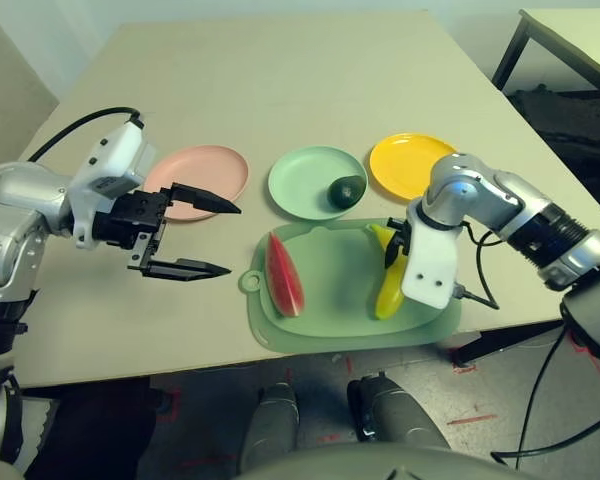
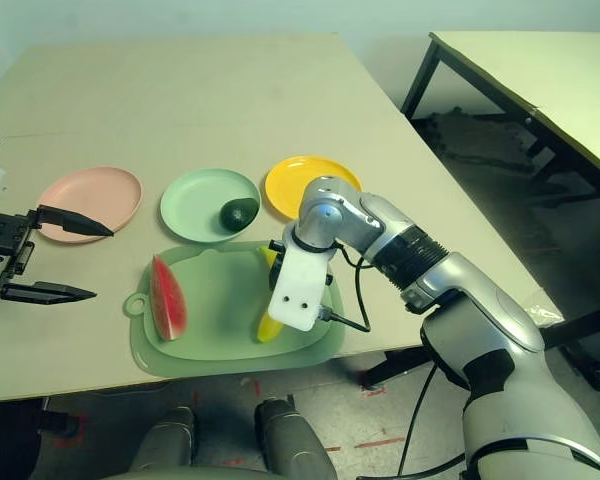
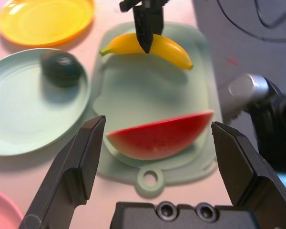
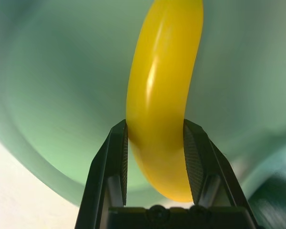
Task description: Place the fruits into color-matched plates.
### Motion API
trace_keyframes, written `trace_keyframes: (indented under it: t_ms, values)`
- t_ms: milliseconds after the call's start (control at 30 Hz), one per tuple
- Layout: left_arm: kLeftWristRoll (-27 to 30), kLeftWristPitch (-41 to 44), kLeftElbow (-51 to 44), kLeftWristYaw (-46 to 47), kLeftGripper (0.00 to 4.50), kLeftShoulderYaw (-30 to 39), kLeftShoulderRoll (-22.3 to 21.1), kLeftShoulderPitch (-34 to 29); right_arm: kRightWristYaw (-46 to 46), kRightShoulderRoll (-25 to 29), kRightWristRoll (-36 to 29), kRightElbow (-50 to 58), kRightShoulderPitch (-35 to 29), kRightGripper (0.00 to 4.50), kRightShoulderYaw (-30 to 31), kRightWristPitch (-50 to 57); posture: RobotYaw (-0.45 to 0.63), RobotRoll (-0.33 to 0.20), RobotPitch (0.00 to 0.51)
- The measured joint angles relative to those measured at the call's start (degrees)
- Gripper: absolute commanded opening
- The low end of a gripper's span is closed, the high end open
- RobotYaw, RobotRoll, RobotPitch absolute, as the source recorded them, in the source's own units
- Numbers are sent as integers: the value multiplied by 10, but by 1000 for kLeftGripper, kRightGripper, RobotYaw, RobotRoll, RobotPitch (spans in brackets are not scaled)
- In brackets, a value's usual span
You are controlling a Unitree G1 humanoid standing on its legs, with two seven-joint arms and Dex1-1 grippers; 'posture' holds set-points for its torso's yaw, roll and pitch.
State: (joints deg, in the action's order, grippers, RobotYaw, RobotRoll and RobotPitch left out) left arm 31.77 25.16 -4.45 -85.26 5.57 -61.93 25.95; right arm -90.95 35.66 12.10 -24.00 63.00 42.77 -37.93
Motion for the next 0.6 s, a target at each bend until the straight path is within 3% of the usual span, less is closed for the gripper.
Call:
trace_keyframes:
  t_ms: [300, 600]
  values:
    - [0, 33, -7, 28, 4500, 0, 0, -1, 81, -9, 93, -169, 66, 1678, -22, -14, -25, 0, 109]
    - [4, 41, -37, 31, 4500, 11, -8, -34, 220, -39, 199, -330, 111, 1678, -22, 43, -14, 0, 83]
